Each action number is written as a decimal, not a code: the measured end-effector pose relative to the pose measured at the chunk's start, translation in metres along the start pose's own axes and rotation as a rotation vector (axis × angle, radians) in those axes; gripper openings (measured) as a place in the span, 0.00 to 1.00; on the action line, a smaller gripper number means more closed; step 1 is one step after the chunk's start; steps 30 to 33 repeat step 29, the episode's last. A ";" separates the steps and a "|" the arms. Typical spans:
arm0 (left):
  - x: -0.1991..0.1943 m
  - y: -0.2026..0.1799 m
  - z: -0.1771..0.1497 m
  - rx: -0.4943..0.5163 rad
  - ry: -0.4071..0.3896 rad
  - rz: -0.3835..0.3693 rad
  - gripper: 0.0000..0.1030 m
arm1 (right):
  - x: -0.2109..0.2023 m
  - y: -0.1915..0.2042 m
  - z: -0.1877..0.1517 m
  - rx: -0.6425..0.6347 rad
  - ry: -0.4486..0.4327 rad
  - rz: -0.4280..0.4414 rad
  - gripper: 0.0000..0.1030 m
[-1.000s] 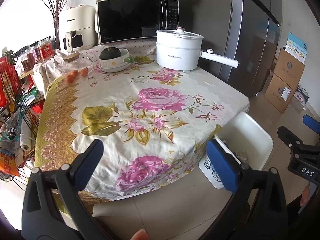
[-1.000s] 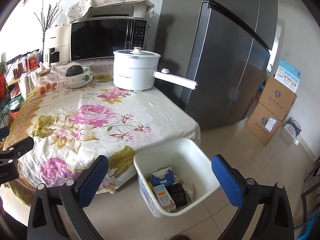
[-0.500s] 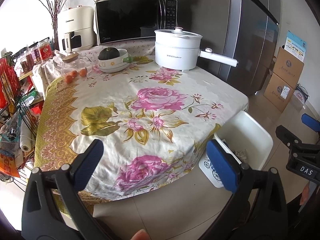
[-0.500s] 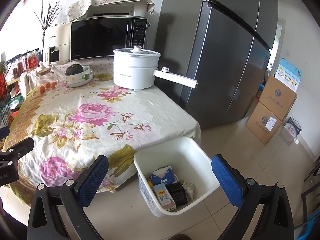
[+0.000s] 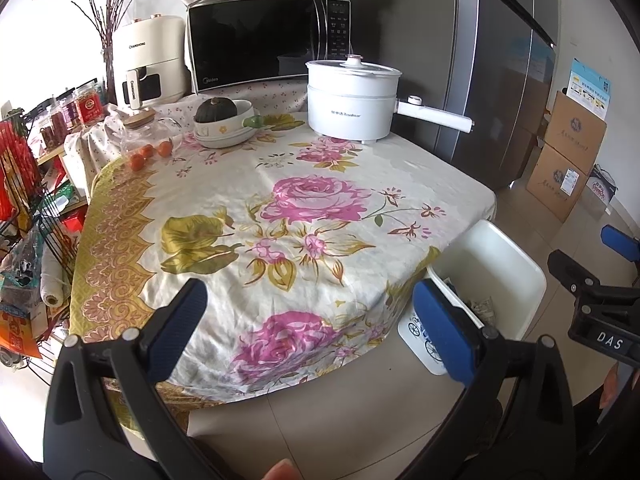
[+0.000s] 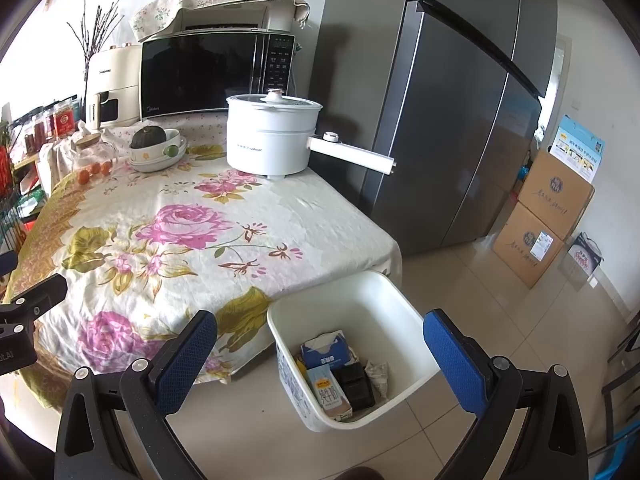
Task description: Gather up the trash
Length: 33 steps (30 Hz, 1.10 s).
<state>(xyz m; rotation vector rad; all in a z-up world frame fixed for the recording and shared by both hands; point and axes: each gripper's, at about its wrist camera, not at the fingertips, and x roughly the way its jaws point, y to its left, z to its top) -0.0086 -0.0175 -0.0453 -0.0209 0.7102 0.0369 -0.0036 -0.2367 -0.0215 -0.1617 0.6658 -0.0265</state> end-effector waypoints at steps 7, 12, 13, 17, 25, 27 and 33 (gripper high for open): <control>0.000 -0.001 0.001 0.006 0.001 0.012 0.99 | 0.001 0.000 -0.004 0.004 0.001 -0.002 1.00; -0.002 -0.002 0.001 0.022 -0.010 0.017 0.99 | 0.002 0.001 -0.009 0.005 0.004 -0.003 1.00; -0.002 -0.003 0.001 0.025 -0.010 0.016 0.99 | 0.003 0.001 -0.008 0.006 0.003 -0.004 1.00; -0.003 -0.005 0.001 0.037 -0.012 0.026 0.99 | 0.003 0.000 -0.009 0.007 0.003 -0.005 1.00; -0.002 -0.004 0.002 0.028 0.014 0.008 0.99 | 0.000 -0.004 -0.006 0.022 -0.003 -0.006 1.00; -0.002 -0.003 0.003 0.020 0.017 -0.002 0.99 | 0.000 -0.004 -0.006 0.017 0.000 -0.008 1.00; -0.003 0.000 0.006 0.007 0.027 -0.017 0.99 | 0.002 -0.001 -0.007 0.006 0.009 -0.005 1.00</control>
